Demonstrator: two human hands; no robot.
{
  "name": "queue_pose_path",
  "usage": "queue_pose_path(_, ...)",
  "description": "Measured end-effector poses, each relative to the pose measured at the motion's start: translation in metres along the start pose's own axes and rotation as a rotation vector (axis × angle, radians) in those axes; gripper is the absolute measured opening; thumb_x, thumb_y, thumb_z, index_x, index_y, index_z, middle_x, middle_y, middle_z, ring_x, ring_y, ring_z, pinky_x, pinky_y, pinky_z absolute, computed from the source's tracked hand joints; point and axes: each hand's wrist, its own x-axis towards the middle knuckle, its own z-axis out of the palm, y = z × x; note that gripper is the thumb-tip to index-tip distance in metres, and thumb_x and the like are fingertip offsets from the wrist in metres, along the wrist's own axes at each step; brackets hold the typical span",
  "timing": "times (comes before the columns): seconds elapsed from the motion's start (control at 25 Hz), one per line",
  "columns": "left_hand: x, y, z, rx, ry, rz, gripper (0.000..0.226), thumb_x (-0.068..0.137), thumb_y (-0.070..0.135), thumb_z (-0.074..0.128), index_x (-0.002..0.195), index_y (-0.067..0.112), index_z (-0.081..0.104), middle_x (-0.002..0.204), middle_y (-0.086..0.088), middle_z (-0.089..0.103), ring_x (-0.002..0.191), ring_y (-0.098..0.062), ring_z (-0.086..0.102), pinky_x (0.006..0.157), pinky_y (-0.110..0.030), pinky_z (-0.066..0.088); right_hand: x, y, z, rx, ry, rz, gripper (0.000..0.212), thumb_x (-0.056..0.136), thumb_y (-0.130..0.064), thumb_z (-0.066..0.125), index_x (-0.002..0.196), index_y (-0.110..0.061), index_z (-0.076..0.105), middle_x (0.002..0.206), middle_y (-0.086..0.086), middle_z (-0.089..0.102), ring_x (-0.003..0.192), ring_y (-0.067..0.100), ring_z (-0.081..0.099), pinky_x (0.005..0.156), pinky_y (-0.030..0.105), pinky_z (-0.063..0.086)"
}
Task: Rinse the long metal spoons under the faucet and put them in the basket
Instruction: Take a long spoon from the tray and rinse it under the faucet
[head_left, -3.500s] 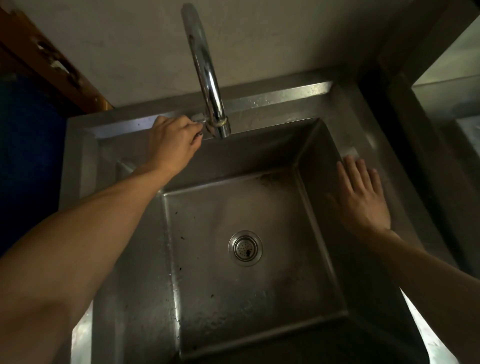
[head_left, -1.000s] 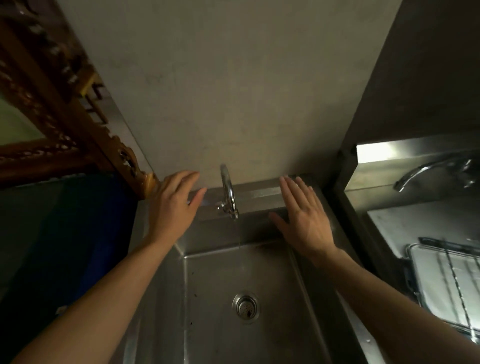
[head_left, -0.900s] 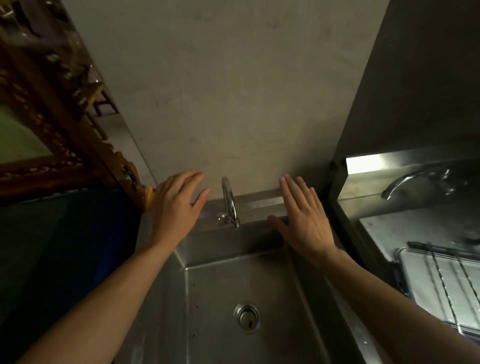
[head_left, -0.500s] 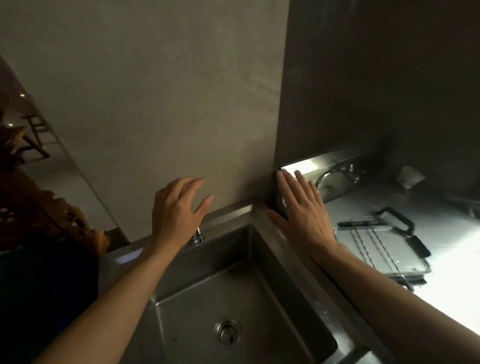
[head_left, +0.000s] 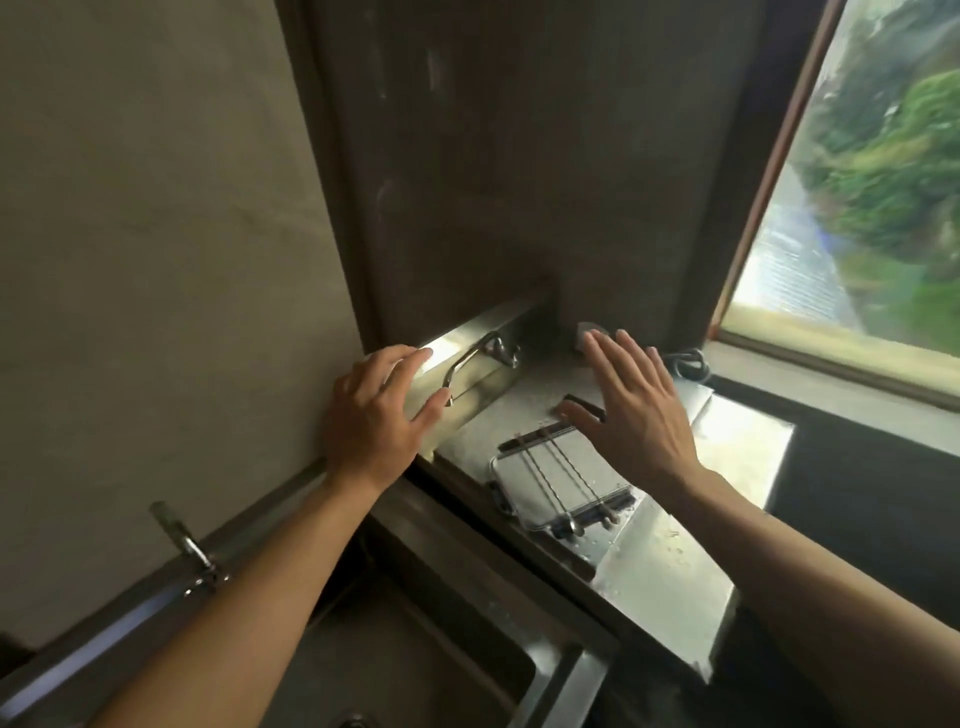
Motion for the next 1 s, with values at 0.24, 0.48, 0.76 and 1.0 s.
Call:
queue_pose_path(0.24,0.021,0.055,0.044,-0.097,0.002,0.038,0.033,0.085,0.035,0.065,0.113,0.017,0.065,0.109,-0.002,0.064,0.100,-0.021,0.061,0.081,-0.042,0.051,-0.015,0.059,-0.018,-0.030,0.044,0.076,0.070,0.090,-0.054,0.053,0.147,-0.017,0.038,0.149,0.006,0.046,0.141,0.030,0.035,0.112,0.049,0.030)
queue_pose_path(0.48,0.028,0.063,0.058,-0.114,-0.114,0.040,0.032,0.086,0.035,0.062,0.113,0.018,0.065,0.113,-0.001,0.063,0.104,-0.019,0.059,0.085,-0.043,0.048,-0.021,0.073,-0.014,-0.038,0.091,0.118,0.063,0.089,-0.051,0.054,0.140,-0.014,0.048,0.138,0.010,0.056,0.129,0.034,0.047,0.100,0.050,0.042)
queue_pose_path(0.76,0.029,0.054,0.074,-0.154,-0.137,-0.033,0.027,0.086,0.029,0.062,0.110,0.018,0.066,0.109,-0.002,0.065,0.100,-0.020,0.061,0.084,-0.044,0.050,-0.018,0.072,0.005,-0.038,0.066,0.143,0.061,0.090,-0.045,0.060,0.140,-0.013,0.048,0.137,0.009,0.057,0.128,0.032,0.048,0.098,0.048,0.043)
queue_pose_path(1.0,0.007,0.040,0.100,-0.239,-0.255,-0.180,0.026,0.087,0.032,0.061,0.109,0.018,0.067,0.101,0.000,0.067,0.089,-0.017,0.061,0.077,-0.045,0.053,-0.021,0.067,0.042,0.001,-0.022,0.169,0.037,0.089,-0.040,0.063,0.119,-0.019,0.066,0.111,0.005,0.069,0.102,0.028,0.057,0.076,0.039,0.047)
